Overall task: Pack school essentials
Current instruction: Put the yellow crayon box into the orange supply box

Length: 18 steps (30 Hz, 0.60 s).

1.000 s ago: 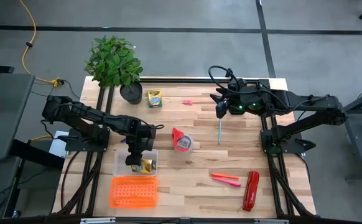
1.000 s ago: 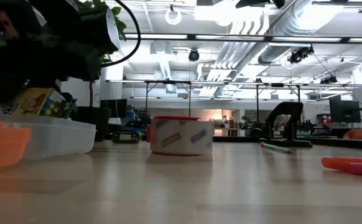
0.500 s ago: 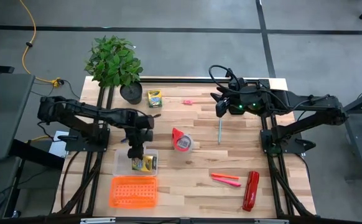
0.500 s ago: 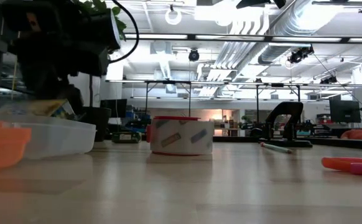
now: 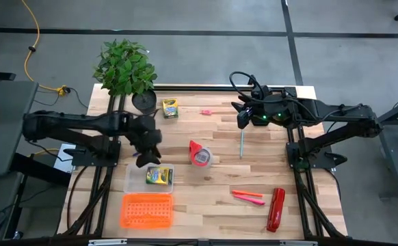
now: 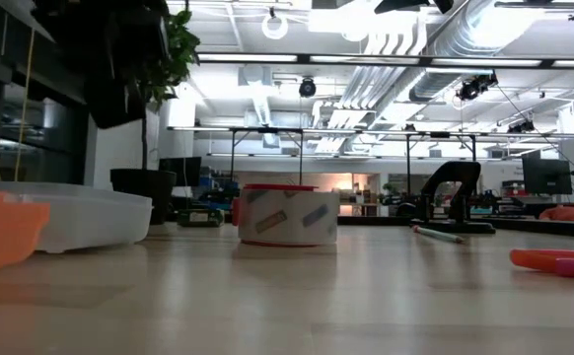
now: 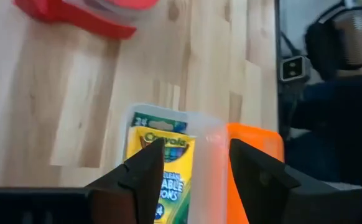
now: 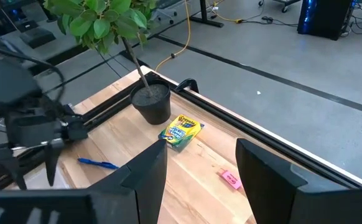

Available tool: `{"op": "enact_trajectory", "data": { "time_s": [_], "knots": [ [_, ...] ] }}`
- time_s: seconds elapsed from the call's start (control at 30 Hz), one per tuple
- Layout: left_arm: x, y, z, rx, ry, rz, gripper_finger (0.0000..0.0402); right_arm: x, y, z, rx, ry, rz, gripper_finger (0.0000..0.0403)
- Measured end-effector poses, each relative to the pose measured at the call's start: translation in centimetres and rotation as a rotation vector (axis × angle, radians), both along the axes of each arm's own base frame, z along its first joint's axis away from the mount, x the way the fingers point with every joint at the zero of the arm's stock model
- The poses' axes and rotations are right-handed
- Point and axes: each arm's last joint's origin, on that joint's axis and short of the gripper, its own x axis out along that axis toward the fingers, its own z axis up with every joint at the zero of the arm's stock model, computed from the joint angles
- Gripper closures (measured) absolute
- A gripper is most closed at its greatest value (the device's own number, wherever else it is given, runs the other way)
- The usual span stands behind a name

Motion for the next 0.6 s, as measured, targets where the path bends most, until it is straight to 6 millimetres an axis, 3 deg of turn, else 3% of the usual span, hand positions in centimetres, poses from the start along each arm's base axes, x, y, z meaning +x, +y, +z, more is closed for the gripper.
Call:
{"op": "enact_trajectory", "data": {
  "time_s": [0.17,0.37,0.6],
  "knots": [
    [-0.4,-3.1,0.6,0.093,-0.007,-0.017,0.0282,0.0,0.0,0.0,0.000,0.000,0.000,0.0219],
    [-0.1,-7.7,-0.6,0.264,0.036,-0.086,0.0390,0.0,0.0,0.0,0.000,0.005,0.001,0.0219],
    [1.1,-11.6,-3.9,0.464,0.072,-0.392,0.0399,0.0,0.0,-0.1,0.000,0.008,0.000,0.0219]
  ]
}}
